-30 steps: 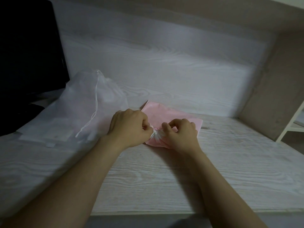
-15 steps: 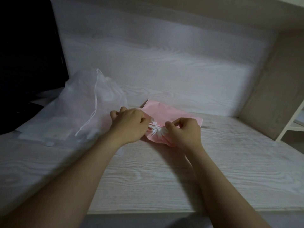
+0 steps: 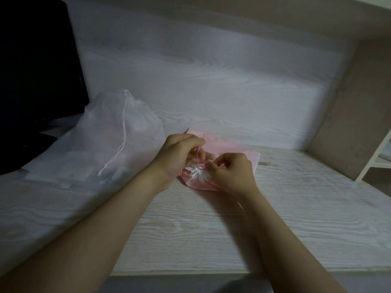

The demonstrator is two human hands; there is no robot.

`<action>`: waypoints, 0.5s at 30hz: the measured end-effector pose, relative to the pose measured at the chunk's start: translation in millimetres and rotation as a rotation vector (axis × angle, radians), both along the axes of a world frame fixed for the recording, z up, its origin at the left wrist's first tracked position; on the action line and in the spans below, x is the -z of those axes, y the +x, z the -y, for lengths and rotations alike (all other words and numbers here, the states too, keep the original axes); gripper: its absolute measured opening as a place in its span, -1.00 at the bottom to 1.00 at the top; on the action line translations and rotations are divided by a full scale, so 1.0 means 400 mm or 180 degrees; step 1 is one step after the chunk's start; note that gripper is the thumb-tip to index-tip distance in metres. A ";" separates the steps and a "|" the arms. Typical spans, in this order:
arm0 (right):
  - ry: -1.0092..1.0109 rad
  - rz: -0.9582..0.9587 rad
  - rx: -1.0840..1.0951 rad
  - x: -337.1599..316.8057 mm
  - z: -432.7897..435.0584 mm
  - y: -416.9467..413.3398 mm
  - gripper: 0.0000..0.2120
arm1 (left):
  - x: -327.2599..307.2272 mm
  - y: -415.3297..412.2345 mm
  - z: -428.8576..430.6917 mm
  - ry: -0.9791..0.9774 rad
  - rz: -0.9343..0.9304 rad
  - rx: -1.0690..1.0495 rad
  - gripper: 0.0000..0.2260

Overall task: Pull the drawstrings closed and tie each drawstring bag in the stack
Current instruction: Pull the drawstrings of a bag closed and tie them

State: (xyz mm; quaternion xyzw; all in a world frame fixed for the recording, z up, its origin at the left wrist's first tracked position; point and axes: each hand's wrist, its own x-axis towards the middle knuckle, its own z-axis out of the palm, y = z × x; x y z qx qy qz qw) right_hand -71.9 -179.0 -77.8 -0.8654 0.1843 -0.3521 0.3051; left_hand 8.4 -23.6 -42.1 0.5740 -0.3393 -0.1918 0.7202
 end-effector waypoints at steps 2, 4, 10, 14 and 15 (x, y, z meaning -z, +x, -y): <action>0.0013 -0.0020 -0.0030 -0.001 -0.001 -0.001 -0.82 | 0.003 -0.001 0.006 -0.0197 -0.0223 0.0096 -0.66; 0.0025 -0.0058 -0.0018 -0.003 -0.001 -0.001 -0.83 | 0.009 0.005 0.009 -0.0269 -0.0393 0.0126 -0.67; -0.0229 -0.0127 0.0116 0.000 -0.015 -0.001 -0.73 | 0.034 0.007 0.026 0.0220 -0.0177 0.0153 -0.68; 0.0554 0.0235 -0.0594 -0.025 -0.023 -0.007 -0.67 | 0.050 0.005 0.030 0.0602 0.0253 -0.0004 -0.77; 0.0692 0.0335 -0.0807 -0.031 -0.025 -0.011 -0.69 | 0.052 0.003 0.031 0.0657 0.0347 -0.0077 -0.78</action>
